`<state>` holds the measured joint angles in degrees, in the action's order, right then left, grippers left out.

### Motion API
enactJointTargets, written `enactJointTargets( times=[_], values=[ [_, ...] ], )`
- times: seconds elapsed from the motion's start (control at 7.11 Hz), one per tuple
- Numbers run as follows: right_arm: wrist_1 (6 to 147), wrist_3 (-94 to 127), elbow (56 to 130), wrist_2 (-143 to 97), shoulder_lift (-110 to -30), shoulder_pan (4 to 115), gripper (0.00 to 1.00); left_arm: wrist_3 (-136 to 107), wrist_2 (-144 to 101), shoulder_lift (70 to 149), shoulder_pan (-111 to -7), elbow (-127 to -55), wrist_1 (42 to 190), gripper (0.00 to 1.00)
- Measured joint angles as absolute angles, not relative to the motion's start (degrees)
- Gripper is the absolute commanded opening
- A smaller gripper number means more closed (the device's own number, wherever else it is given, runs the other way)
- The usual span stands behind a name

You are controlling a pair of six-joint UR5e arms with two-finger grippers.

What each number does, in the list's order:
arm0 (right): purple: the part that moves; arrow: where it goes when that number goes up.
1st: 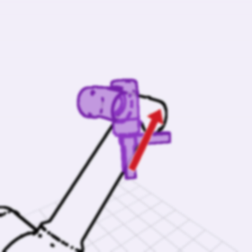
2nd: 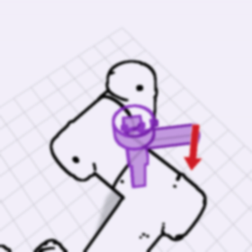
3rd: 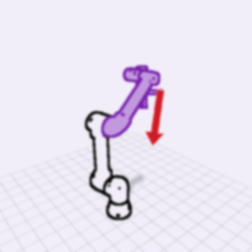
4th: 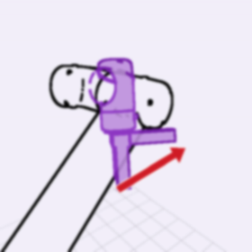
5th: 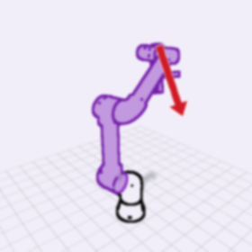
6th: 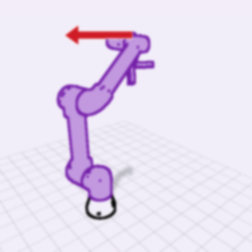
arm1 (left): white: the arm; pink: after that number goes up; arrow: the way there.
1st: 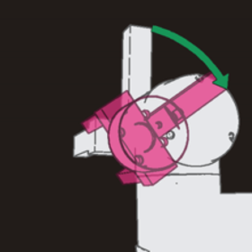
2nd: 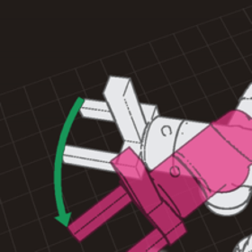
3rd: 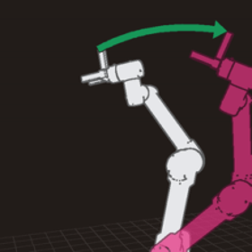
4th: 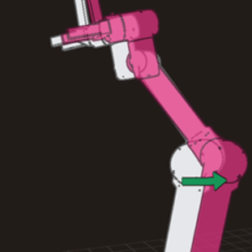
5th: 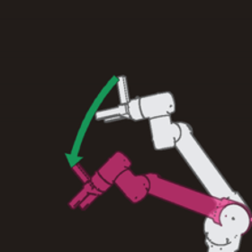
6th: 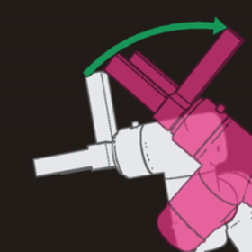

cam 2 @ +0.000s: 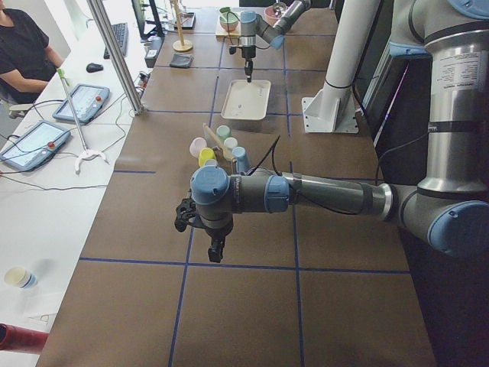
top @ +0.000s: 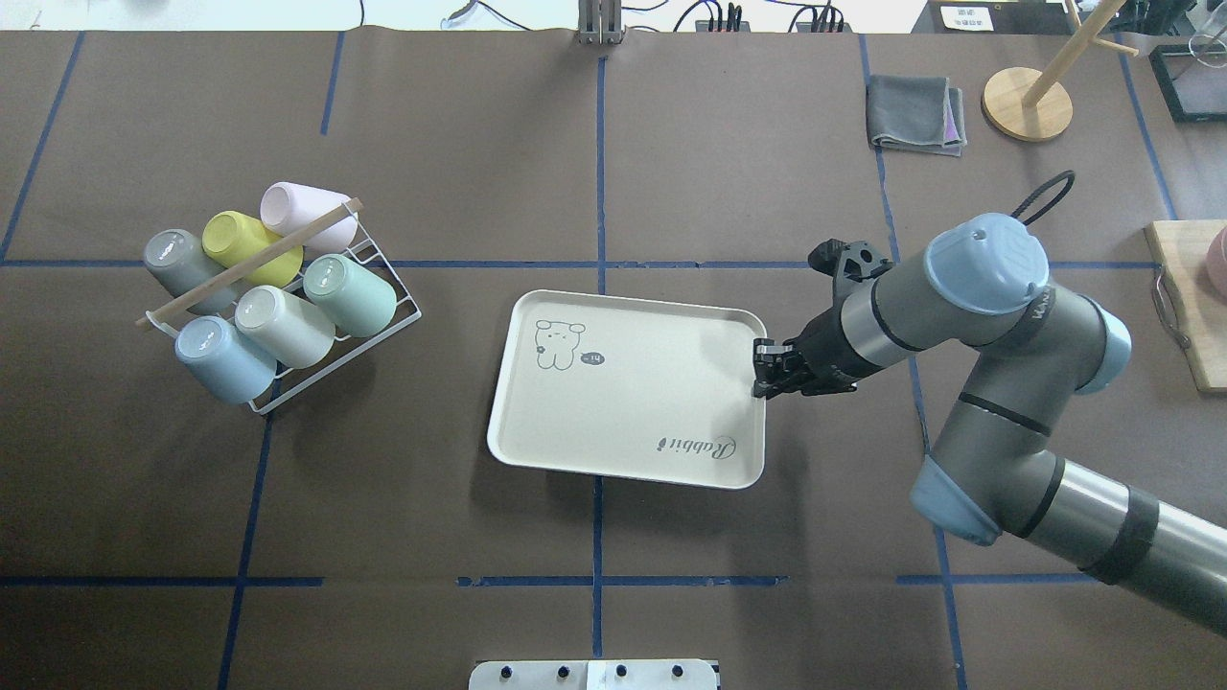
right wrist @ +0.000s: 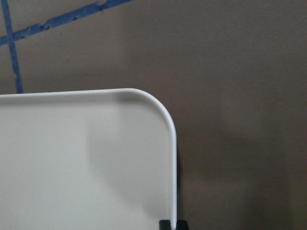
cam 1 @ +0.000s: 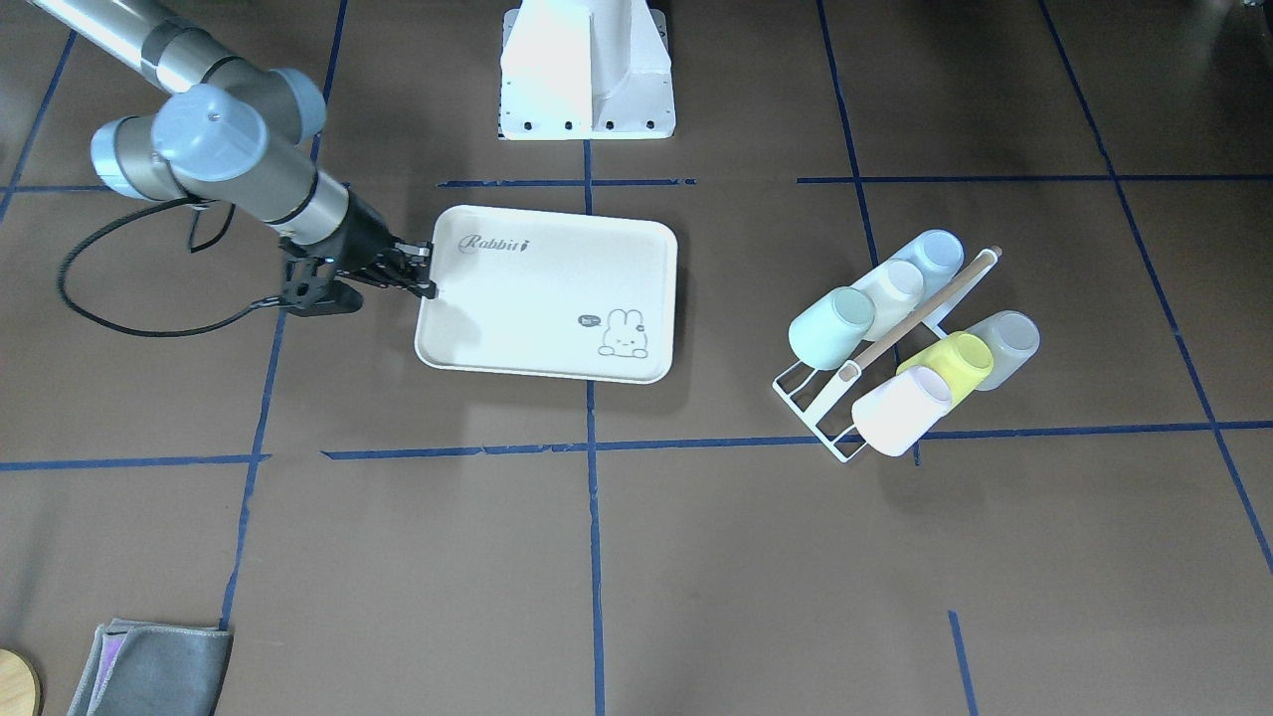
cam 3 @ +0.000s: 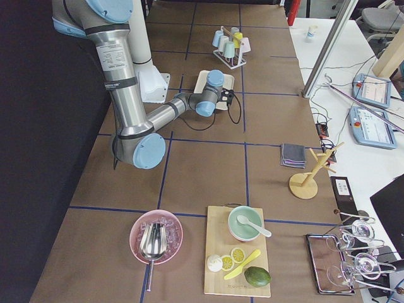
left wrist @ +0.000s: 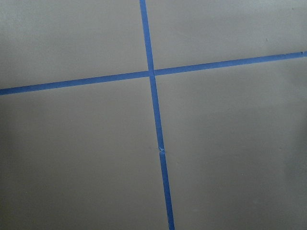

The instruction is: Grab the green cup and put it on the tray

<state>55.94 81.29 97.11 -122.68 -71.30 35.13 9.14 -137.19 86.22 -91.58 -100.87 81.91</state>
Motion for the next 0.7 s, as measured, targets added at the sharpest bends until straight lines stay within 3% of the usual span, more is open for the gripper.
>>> enactJointTargets(
  times=[0.7],
  values=[
    [58.5, 79.7, 96.6, -116.9, -68.9, 29.6, 0.00, 9.1, -139.1, 86.3, -91.6, -101.0, 81.9, 1.00]
  ],
)
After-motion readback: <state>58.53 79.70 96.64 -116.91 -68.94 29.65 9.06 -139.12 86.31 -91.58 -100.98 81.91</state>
